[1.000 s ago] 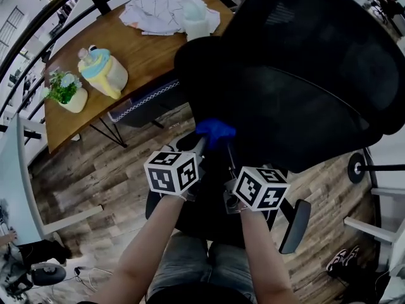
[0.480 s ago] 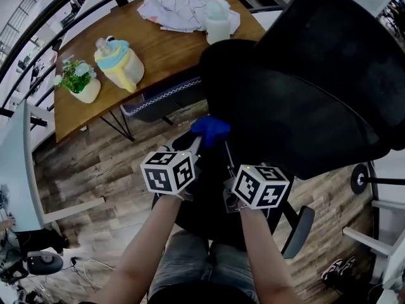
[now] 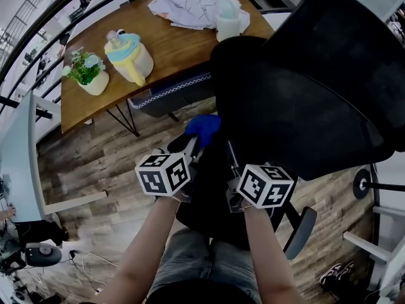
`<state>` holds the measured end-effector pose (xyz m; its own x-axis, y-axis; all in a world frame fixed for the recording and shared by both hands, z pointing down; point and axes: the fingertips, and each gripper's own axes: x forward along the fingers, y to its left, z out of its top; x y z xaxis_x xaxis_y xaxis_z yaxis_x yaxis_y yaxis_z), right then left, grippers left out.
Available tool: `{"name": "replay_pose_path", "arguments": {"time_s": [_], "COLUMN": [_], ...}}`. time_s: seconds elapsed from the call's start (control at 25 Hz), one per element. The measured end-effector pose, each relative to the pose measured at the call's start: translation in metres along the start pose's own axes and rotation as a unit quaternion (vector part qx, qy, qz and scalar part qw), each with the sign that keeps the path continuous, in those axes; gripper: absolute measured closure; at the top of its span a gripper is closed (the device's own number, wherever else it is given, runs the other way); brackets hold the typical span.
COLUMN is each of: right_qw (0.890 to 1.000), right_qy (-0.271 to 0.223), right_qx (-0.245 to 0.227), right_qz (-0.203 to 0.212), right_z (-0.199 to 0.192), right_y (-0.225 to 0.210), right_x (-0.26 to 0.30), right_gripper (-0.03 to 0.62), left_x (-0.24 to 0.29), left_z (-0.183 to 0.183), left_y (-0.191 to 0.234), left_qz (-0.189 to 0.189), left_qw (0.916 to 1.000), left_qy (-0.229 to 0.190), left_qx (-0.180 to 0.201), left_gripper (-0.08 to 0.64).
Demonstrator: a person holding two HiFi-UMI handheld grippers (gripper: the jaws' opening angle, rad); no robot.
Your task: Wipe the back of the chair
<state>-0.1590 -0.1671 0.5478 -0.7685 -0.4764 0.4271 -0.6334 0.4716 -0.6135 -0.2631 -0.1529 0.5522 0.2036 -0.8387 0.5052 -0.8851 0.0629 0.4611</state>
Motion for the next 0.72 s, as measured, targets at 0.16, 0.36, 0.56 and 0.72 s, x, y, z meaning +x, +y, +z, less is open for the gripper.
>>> {"name": "replay_pose_path", "arguments": {"time_s": [0.16,0.36,0.56,0.72], "right_qw": [1.000,1.000,0.998,0.995], "right_qy": [-0.008,-0.029,-0.058,-0.094], "right_qx": [0.001,-0.005,-0.002,-0.011], "right_qz": [0.000,-0.010,-0.012,-0.012], "right_z": [0.003,0.014,0.031,0.055], "right_y": [0.002,0.000,-0.002,0.002], "right_x": [-0.014,-0.045,-0.081,-0.112], "right_gripper": [0.565,0.565,0.565,0.565], "left_x": [-0.011,-0.026,-0.037,-0.048], "left_z": [-0.001,0.004,0.016,0.031], "left_y": [-0.006,-0.026,-0.059,-0.086], "left_qz": [0.000,-0.009,-0.049,-0.071], "left_qw": [1.0000,0.9998,0.9982,0.9958], "left_qy": [-0.002,-0.009,-0.021,-0.040], "left_qx": [0.000,0.017,0.028,0.041], "left_gripper": [0.482,0.482,0.482,0.482]}}
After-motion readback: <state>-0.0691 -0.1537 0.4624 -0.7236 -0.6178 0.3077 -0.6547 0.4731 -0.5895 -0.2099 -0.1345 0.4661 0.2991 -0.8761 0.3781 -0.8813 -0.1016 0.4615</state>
